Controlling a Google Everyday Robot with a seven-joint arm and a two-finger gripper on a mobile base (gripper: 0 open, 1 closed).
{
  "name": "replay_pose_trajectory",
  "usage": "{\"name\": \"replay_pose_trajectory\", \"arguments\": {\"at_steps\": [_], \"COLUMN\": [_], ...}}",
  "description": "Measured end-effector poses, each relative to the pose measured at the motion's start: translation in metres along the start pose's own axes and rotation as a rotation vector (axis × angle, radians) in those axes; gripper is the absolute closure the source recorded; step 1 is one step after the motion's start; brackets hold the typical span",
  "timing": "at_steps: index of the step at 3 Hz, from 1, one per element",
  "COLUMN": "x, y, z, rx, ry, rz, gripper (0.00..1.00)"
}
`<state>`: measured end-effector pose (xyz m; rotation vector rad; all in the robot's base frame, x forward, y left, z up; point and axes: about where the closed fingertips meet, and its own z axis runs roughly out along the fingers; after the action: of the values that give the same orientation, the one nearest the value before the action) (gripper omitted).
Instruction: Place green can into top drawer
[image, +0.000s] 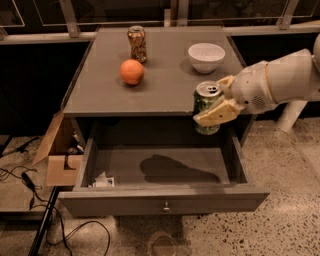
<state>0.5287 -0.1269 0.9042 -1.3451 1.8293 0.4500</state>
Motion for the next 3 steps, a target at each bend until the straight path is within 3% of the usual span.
{"name": "replay_pose_trajectory", "arguments": {"at_steps": [2,3], "x": [0.084,0.084], "y": [0.042,0.042], "z": [0.072,0.072], "rx": [-0.072,-0.072], "ry": [-0.019,-0.019], "rz": [0.035,0.035], "gripper": [1.0,1.0]}}
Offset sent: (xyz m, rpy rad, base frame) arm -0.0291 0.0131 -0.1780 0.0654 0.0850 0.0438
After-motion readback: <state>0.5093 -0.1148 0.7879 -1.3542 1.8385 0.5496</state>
